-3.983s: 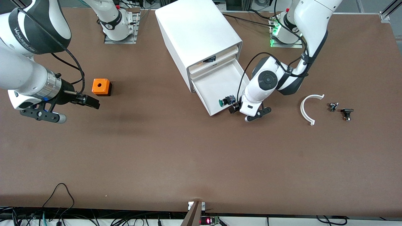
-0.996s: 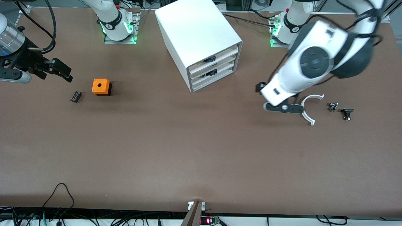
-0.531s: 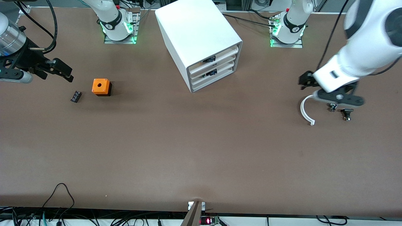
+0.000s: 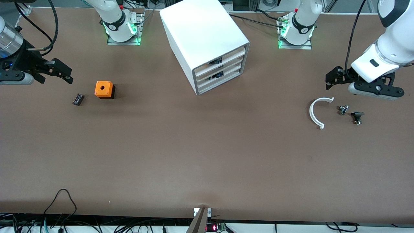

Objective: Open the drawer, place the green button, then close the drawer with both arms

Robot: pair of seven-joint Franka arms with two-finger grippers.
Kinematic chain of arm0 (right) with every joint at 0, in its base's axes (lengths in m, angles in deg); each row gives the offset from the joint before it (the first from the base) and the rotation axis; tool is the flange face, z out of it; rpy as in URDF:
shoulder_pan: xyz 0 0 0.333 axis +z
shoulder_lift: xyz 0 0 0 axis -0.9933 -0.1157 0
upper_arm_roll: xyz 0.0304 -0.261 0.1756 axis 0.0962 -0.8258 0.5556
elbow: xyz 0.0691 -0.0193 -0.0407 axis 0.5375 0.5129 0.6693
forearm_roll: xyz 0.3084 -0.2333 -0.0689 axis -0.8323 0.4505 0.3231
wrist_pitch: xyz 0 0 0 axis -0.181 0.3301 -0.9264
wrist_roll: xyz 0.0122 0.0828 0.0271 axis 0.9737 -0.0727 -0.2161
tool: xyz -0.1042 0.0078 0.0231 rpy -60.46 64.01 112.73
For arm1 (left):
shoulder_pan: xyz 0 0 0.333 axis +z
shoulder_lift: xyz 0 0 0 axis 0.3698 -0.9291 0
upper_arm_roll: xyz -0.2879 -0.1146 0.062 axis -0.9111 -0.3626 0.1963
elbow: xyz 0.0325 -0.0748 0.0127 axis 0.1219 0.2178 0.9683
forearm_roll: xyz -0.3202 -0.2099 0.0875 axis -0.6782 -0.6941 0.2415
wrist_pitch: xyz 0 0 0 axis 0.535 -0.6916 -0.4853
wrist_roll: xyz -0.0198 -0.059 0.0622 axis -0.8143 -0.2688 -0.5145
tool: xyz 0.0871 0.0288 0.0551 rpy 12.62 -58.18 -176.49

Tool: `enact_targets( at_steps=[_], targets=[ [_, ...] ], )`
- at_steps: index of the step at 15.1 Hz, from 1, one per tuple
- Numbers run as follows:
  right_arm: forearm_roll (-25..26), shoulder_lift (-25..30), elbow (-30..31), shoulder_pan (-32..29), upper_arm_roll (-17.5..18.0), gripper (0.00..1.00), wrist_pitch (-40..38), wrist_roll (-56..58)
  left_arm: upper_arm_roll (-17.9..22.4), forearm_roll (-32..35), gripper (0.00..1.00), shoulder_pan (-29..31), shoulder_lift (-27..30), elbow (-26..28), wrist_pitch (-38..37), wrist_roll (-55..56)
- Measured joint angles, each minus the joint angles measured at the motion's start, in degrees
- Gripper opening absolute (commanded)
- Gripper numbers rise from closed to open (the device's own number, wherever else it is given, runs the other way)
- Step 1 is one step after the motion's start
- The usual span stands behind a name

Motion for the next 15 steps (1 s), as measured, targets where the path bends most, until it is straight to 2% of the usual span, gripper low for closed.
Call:
enact_targets(
  at_steps=[4, 10, 15],
  targets=[
    [0.0, 0.0, 0.0, -0.1, 0.0, 1.00, -0.2, -2.2, 0.1, 0.0, 1.00, 2.2, -0.2, 0.0, -0.4, -0.8],
    [0.0, 0.0, -0.2, -0.1, 0.0, 1.00, -0.3, -2.4, 0.0, 0.0, 1.00, 2.3, -0.2, 0.0, -0.7, -0.8],
    [0.0, -1.1, -3.4, -0.2, 0.0, 1.00, -3.5, -2.5, 0.0, 0.0, 1.00, 2.3, -0.2, 0.0, -1.2, -0.8]
  ],
)
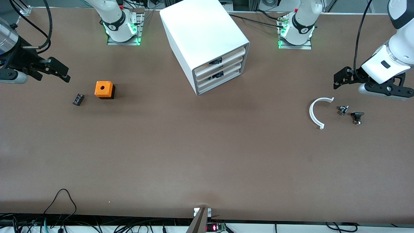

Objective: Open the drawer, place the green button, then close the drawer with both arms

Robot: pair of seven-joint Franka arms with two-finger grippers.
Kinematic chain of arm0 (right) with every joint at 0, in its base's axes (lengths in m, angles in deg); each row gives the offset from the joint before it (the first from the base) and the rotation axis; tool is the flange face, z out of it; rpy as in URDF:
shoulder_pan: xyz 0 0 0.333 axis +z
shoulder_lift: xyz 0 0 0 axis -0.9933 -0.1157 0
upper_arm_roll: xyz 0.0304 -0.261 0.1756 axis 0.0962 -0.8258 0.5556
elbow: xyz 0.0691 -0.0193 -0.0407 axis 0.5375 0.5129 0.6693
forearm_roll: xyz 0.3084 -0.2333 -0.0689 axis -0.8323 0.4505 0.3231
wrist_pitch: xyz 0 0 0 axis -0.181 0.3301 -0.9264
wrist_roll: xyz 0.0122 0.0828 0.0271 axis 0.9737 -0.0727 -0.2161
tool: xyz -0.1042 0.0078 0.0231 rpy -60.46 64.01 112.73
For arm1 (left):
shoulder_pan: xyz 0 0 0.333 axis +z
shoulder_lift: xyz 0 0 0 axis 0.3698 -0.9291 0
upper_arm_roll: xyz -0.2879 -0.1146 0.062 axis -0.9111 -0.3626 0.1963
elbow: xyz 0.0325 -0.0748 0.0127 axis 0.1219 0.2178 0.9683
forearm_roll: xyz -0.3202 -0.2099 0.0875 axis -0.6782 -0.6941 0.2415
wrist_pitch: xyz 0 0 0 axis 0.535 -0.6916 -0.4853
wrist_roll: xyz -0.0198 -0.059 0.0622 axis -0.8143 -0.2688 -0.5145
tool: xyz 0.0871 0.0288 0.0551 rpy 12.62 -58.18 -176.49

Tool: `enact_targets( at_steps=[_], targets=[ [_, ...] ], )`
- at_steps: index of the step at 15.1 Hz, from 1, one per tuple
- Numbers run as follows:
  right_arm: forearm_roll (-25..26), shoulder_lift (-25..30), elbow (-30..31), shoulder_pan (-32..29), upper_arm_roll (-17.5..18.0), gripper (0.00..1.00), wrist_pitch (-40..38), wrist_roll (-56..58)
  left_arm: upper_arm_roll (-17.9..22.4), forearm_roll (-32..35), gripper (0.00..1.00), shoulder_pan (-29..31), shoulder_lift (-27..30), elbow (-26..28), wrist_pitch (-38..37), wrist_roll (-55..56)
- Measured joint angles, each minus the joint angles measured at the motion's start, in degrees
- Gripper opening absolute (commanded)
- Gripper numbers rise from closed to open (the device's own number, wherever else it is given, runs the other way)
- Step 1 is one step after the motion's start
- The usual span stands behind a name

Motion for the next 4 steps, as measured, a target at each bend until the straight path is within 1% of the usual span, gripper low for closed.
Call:
enact_targets(
  at_steps=[4],
  targets=[
    [0.1, -1.5, -1.9, 0.0, 0.0, 1.00, -1.1, 0.0, 0.0, 0.0, 1.00, 0.1, 0.0, 0.0, -0.2, 0.0]
  ],
)
